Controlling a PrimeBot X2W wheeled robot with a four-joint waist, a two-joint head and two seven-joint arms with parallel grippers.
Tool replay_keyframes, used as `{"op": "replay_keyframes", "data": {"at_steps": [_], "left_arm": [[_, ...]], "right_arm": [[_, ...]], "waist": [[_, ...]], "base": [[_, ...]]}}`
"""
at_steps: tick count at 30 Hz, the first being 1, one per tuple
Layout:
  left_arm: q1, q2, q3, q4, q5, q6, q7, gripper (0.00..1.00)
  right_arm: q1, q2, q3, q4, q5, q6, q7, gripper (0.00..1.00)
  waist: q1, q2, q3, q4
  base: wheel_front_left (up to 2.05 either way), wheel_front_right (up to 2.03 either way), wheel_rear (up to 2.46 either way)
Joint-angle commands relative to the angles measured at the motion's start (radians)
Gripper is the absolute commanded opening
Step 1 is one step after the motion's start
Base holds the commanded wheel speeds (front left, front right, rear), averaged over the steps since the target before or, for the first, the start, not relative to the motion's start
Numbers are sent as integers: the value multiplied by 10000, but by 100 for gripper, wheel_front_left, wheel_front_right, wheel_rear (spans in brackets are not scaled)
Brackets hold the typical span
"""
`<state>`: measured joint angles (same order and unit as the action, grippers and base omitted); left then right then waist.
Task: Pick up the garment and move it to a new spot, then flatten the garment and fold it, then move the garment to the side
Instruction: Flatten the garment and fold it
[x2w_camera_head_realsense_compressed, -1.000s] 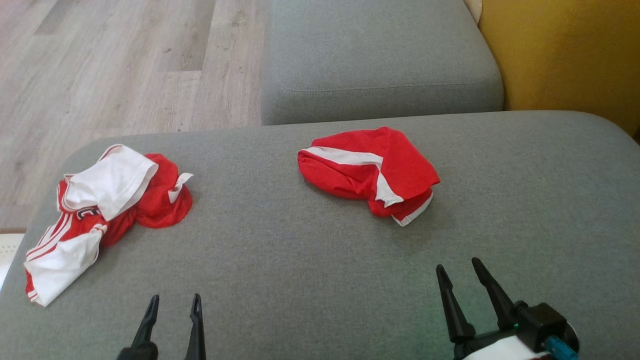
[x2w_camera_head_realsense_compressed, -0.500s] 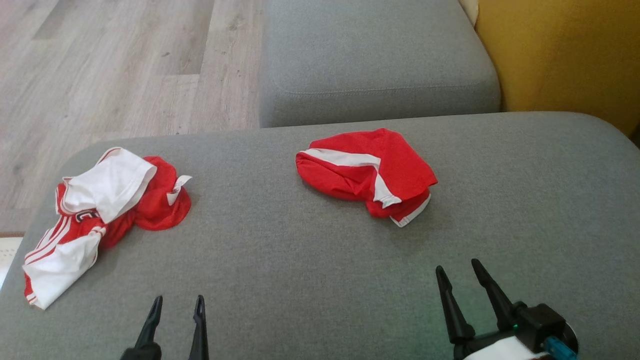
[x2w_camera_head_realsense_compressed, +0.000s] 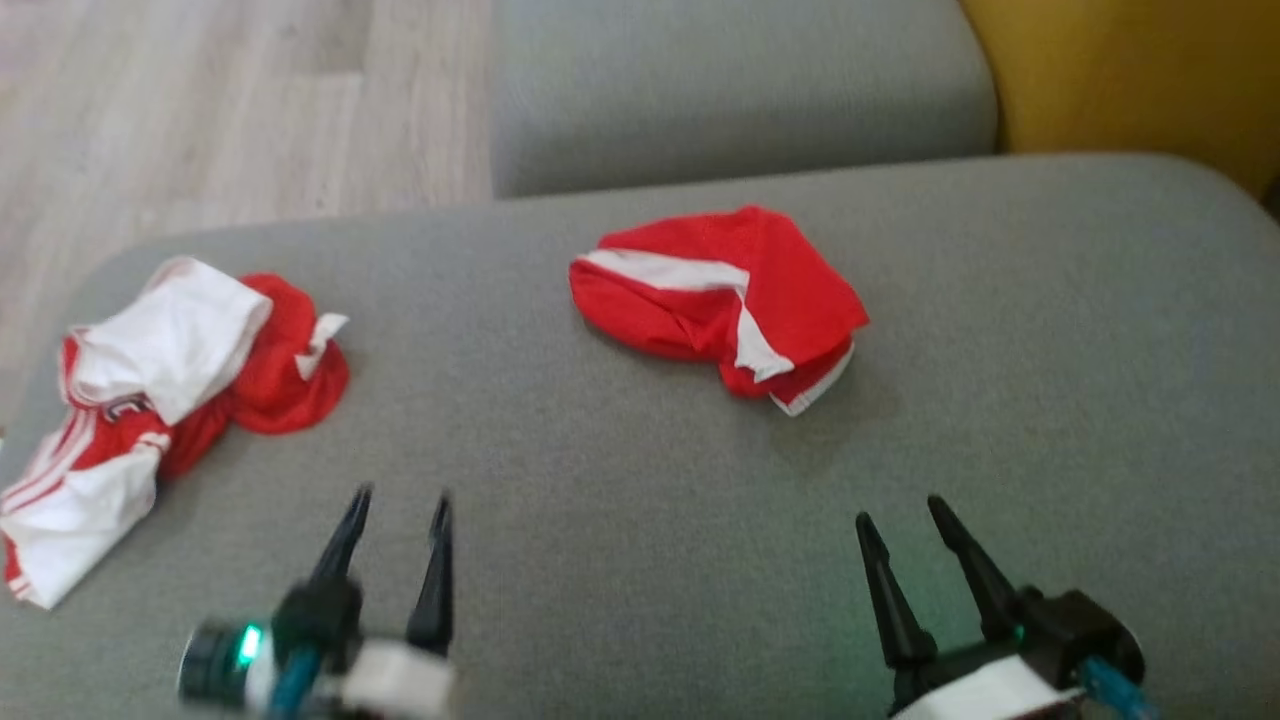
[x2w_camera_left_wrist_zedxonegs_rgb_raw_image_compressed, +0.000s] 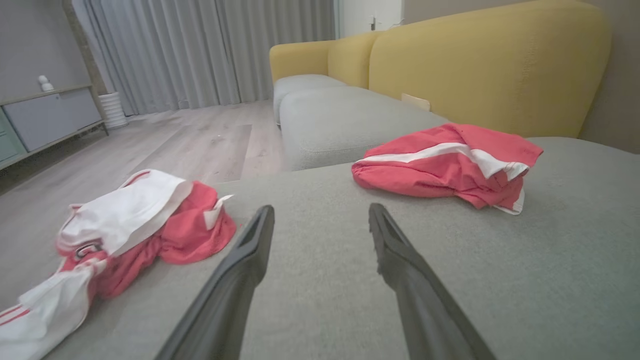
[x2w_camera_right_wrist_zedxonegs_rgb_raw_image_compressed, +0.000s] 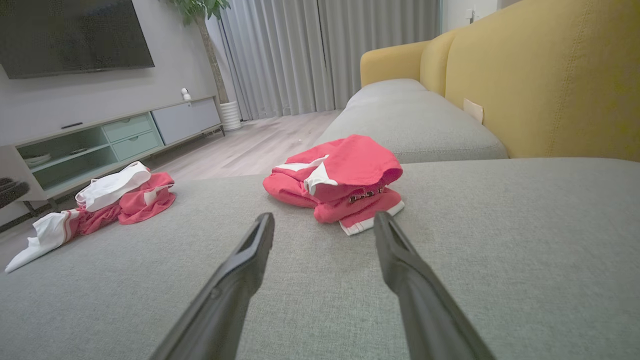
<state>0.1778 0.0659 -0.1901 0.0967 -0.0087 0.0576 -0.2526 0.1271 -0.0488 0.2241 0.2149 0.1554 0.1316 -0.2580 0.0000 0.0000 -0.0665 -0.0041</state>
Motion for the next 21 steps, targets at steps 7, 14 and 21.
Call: {"op": "replay_keyframes", "data": {"at_steps": [7, 14, 21], "left_arm": [[-4093, 73, -182, 1799, 77, -856, -91, 100], [-8465, 12, 0, 6042, -124, -944, 8, 100], [-10671, 291, 79, 8923, -283, -1180, -2, 100]], "right_arm": [[-1578, -46, 427, -812, -348, -9, -38, 100], [-2658, -103, 325, -1163, -606, -9, -38, 100], [-2921, -54, 130, -1338, -643, -9, -38, 100]], "waist": [[0, 0, 2208, -638], [0, 0, 4028, -1399], [0, 0, 4748, -2109]], "base": [[0, 0, 0], [0, 0, 0], [0, 0, 0]]}}
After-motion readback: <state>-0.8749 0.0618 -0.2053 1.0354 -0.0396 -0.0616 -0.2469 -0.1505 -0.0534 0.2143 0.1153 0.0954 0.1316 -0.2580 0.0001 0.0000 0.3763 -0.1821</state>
